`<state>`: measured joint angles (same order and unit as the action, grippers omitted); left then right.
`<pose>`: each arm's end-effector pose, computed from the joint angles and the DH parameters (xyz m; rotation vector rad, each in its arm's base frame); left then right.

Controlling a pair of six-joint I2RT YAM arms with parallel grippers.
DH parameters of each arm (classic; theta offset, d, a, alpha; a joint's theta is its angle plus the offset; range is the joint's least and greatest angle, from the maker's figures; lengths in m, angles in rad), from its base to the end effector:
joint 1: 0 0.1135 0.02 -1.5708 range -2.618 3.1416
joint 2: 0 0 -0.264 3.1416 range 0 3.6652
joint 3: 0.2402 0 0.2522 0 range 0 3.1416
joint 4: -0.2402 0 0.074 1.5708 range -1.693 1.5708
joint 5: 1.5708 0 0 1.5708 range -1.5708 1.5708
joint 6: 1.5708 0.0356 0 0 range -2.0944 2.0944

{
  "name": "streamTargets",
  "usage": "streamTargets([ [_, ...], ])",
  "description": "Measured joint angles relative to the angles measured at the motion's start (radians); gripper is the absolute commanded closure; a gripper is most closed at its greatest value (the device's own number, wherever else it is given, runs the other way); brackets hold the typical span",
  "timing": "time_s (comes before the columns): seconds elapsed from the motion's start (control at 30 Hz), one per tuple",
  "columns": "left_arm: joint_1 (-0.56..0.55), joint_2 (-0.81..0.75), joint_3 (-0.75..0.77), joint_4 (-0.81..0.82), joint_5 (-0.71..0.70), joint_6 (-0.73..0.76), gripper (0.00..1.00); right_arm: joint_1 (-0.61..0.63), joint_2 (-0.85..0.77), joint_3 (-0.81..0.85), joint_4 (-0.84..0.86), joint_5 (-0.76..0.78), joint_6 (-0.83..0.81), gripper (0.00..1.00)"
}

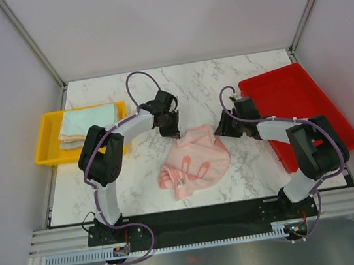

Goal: Fold and stack the towels
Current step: Flatten out the crumpled towel

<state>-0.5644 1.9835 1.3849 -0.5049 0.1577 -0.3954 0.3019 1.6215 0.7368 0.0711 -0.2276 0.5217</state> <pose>0.3445 -0.2247 0.1694 0.2843 2.7423 -0.4961 0.2932 0.0997 0.1467 0.1585 2.4550 0.6487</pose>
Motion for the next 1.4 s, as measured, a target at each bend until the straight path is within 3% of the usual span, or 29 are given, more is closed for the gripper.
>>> streamTargets([
  [0.43,0.0,0.0,0.001,0.0,-0.002,0.0,0.98,0.002,-0.06,-0.078,0.054,0.025,0.34,0.5],
  [1.17,0.0,0.0,0.001,0.002,-0.002,-0.001,0.98,0.004,-0.008,-0.093,0.158,0.11,0.421,0.57],
  [1.27,0.0,0.0,0.001,0.004,-0.002,-0.001,0.98,0.004,0.008,-0.089,0.176,0.113,0.435,0.66],
  [1.4,0.0,0.0,0.001,0.006,-0.002,-0.002,0.98,0.004,0.038,-0.089,0.205,0.117,0.455,0.91],
])
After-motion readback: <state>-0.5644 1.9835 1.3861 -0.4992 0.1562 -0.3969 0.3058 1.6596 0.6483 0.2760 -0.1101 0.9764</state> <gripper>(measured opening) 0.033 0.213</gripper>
